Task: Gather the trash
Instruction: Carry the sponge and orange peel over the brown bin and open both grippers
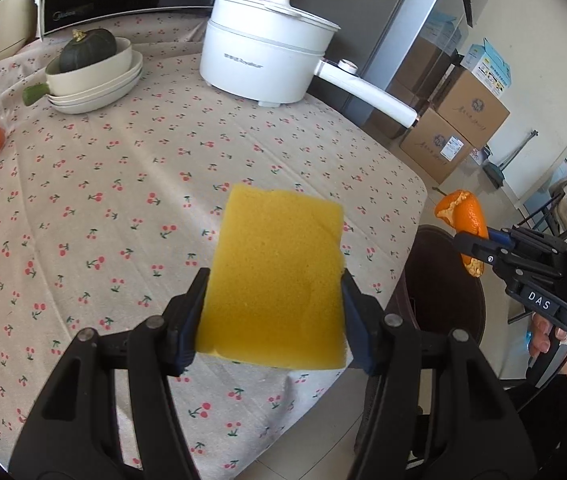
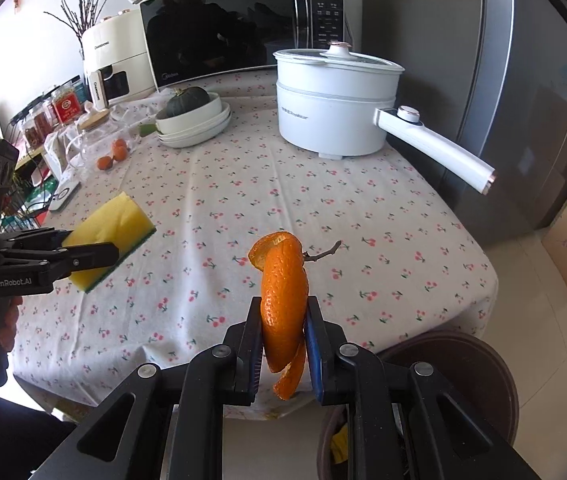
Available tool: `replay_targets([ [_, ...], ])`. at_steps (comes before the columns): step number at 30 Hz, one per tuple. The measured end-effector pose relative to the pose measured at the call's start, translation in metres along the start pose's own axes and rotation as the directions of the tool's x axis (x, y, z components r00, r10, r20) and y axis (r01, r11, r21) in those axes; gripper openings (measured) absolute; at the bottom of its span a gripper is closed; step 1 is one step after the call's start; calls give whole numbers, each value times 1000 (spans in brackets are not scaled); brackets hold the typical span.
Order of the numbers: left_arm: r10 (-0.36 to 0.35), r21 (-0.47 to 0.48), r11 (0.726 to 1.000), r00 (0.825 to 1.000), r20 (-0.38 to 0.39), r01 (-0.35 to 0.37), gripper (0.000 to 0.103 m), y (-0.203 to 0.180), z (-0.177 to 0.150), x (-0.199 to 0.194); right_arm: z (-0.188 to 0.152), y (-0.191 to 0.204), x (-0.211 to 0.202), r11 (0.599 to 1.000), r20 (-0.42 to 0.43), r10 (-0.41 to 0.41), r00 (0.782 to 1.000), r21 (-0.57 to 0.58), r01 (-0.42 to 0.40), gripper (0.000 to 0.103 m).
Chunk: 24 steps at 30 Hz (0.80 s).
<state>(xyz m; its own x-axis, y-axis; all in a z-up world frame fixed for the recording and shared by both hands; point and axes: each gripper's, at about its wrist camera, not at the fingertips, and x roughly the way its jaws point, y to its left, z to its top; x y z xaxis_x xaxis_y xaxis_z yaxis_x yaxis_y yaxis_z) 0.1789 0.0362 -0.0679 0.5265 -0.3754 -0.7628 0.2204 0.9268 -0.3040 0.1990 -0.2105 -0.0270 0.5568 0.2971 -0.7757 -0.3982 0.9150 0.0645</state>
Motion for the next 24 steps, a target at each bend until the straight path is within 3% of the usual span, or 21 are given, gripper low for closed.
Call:
replay_targets([
  [6, -40, 50, 998, 998, -40, 42, 62, -33, 1, 23, -16, -37, -15, 997, -7, -28, 1000, 67, 28, 20],
  [14, -112, 116, 986, 988, -102, 124, 62, -91, -1, 60, -48, -87, -32, 979, -77, -89, 993, 175, 101, 20],
  [24, -194, 193, 955, 966, -170, 226, 62, -170, -14, 102, -105, -155, -49, 907, -241, -151, 959, 351, 232, 20],
])
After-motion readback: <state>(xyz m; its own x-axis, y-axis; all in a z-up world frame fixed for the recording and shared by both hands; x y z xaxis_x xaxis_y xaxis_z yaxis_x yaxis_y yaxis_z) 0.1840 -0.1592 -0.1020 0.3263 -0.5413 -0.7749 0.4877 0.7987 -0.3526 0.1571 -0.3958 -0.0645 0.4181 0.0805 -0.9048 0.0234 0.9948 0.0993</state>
